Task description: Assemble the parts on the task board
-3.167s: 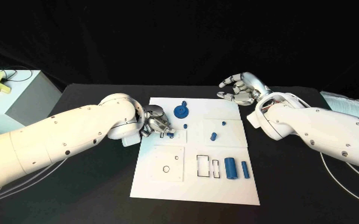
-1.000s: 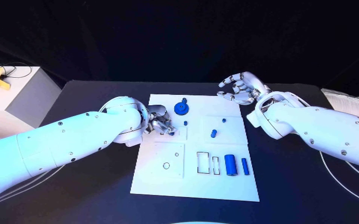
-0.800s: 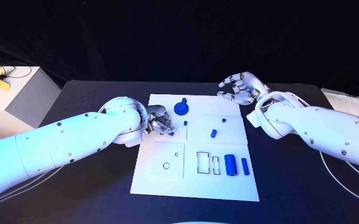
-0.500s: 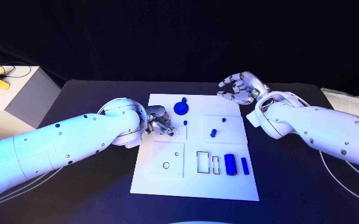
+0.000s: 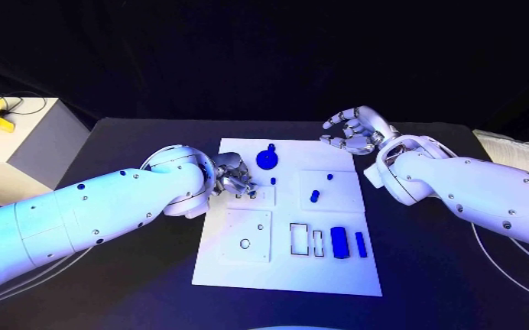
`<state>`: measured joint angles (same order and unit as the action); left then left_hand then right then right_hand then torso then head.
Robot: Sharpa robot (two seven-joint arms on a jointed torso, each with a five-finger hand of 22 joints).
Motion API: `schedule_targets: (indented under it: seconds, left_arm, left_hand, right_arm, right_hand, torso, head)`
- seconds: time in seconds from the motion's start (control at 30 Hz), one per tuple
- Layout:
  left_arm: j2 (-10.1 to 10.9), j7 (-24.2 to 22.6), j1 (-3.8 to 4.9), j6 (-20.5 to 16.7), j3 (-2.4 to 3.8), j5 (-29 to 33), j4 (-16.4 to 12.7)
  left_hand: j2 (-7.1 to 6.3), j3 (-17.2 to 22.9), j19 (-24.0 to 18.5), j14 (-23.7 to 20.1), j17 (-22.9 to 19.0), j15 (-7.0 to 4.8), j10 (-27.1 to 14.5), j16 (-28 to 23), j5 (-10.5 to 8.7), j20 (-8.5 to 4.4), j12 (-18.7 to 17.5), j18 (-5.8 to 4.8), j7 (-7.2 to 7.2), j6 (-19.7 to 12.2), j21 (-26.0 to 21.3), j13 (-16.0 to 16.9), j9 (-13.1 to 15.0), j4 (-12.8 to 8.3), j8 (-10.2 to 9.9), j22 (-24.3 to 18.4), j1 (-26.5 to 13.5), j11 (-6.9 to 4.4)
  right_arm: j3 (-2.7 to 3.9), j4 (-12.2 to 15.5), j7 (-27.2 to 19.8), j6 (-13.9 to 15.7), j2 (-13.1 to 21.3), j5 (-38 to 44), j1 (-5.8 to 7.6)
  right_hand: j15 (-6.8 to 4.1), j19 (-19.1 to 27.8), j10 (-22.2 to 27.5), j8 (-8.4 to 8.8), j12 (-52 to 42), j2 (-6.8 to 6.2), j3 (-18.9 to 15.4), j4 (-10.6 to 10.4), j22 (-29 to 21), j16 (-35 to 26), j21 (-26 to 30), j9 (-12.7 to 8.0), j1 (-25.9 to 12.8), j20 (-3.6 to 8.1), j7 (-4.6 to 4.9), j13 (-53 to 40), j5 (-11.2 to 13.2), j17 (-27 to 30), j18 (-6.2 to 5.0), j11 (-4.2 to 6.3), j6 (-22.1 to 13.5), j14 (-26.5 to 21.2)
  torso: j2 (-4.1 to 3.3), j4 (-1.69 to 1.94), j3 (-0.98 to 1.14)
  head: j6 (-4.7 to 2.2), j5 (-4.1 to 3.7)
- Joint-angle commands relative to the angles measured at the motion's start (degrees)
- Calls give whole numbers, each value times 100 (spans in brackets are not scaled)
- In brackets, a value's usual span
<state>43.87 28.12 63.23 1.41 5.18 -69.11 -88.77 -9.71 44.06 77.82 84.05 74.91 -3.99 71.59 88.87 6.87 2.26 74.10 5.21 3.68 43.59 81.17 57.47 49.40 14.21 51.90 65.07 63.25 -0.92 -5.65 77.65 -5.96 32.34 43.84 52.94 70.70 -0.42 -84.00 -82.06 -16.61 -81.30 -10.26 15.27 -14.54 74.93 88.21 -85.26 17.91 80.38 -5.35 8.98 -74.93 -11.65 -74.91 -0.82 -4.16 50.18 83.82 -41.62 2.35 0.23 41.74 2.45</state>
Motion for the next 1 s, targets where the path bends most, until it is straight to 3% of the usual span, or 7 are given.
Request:
schedule_targets:
  seconds: [0.03, 1.0]
  left_arm:
    - [15, -81, -9, -202, 1, -36, -45]
    - [-36, -308, -92, -216, -1, -646, -46]
  left_hand:
    - [-12, 1241, 51, 544, 1365, -27, 44, 32, 25, -4, 33, -60, -67, 122, 20, 5, 131, -1198, 28, 5, 12, -14]
    - [-21, 1261, 65, 546, 1370, -32, 46, 34, 15, -10, 23, -64, -73, 136, 29, -11, 134, -1196, 22, 26, 4, -19]
  right_arm:
    - [1, 1, -35, -58, 2, 23, -5]
    - [-1, -18, -30, -78, -8, 31, -33]
  right_hand:
    - [22, -395, 34, 10, 31, -20, 25, 0, 1116, -33, 37, -8, -58, -20, 11, -754, -22, -1175, -46, -7, -43, 527]
    - [22, -396, 30, 9, 27, -20, 35, -4, 1117, -37, 36, -8, -64, -20, 10, -756, -22, -1169, -45, -6, -41, 525]
  torso:
    - [-3, 1, 0]
    - [-4, 0, 0]
  head:
    - [9, -7]
    - [63, -4]
